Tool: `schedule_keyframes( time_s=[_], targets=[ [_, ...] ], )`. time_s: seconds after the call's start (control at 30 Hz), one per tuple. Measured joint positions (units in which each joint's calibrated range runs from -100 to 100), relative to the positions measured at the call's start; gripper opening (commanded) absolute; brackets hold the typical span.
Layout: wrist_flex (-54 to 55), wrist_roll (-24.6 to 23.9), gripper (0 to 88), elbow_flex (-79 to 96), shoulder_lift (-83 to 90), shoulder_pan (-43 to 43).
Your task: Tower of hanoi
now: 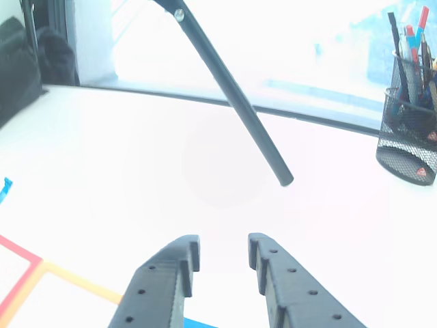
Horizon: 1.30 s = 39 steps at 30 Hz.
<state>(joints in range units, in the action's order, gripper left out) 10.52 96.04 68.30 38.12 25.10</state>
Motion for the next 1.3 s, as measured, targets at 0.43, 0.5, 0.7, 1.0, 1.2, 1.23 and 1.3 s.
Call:
schedule_keyframes(
  time_s=[0.43,0.5,0.7,1.0,1.2,1.23,1.3],
  targets=[
    [-41.9,-41.5,0.1,-7.7,34.4,-4.3],
    [-48.5,-43.7,0.1,-7.7,39.3,-5.1],
    [-60.8,-54.1,0.1,-9.1,49.6,-8.4],
    [-61.0,-99.1,0.1,0.0,54.1,-22.6],
    [-61.0,-121.0,0.1,6.6,56.5,-29.1],
    [-61.0,-121.8,0.1,7.9,57.5,-30.2],
    [-61.0,-123.0,0.1,10.2,57.6,-31.8]
  ],
)
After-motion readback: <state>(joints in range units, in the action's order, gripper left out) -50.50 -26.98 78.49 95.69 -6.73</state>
